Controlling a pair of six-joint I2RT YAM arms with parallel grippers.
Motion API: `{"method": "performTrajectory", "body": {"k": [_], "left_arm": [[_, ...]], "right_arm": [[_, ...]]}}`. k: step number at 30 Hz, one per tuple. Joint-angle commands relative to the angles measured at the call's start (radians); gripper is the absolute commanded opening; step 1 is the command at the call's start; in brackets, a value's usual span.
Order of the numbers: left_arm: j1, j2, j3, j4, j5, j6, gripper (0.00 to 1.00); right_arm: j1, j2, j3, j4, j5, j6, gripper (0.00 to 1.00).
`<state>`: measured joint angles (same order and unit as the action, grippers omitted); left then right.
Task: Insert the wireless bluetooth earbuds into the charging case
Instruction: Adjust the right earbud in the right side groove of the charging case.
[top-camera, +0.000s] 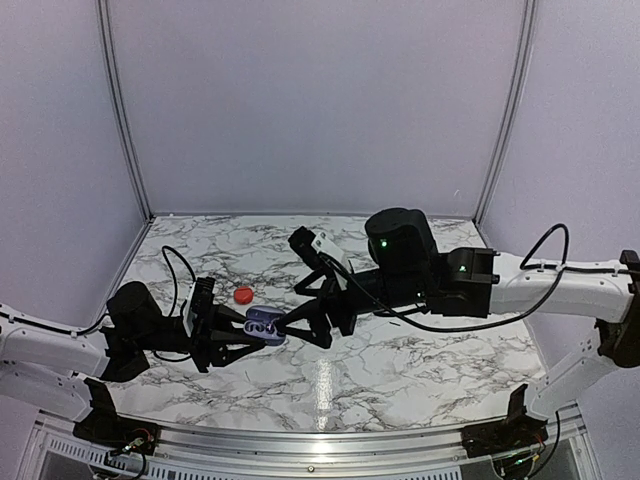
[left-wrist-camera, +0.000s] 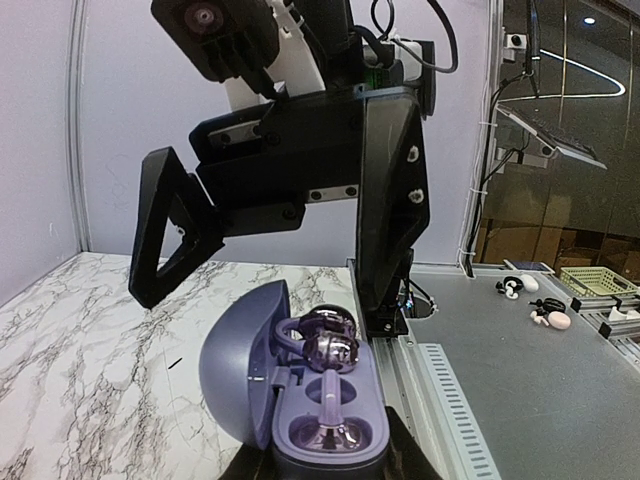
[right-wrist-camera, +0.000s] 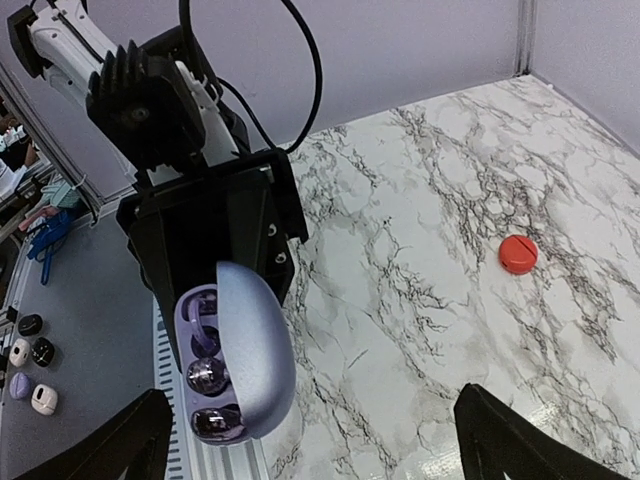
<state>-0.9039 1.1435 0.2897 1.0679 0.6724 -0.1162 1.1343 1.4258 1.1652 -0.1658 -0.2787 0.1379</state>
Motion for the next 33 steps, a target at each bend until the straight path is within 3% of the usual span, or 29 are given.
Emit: {"method": "performTrajectory", "body": {"k": [1, 10, 21, 33], "left_arm": [[0.001, -0.031, 0.014, 0.03, 0.013, -0.005, 0.0], [0.0, -0.034, 0.012, 0.037, 0.011, -0.003, 0.0], [0.0, -0.012, 0.014, 0.037, 0.018, 0.004, 0.0], [0.001, -0.011, 0.017, 0.036, 0.018, 0.004, 0.0]], "right_arm": [[-0.007, 0.022, -0.012, 0.008, 0.012, 0.004, 0.99], [-0.007, 0.026, -0.048, 0.026, 0.007, 0.008, 0.99], [-0.004, -0.018, -0.021, 0.065, -0.105, -0.009, 0.98], [-0.008, -0.001, 0.002, 0.039, 0.013, 0.015, 0.99]]}}
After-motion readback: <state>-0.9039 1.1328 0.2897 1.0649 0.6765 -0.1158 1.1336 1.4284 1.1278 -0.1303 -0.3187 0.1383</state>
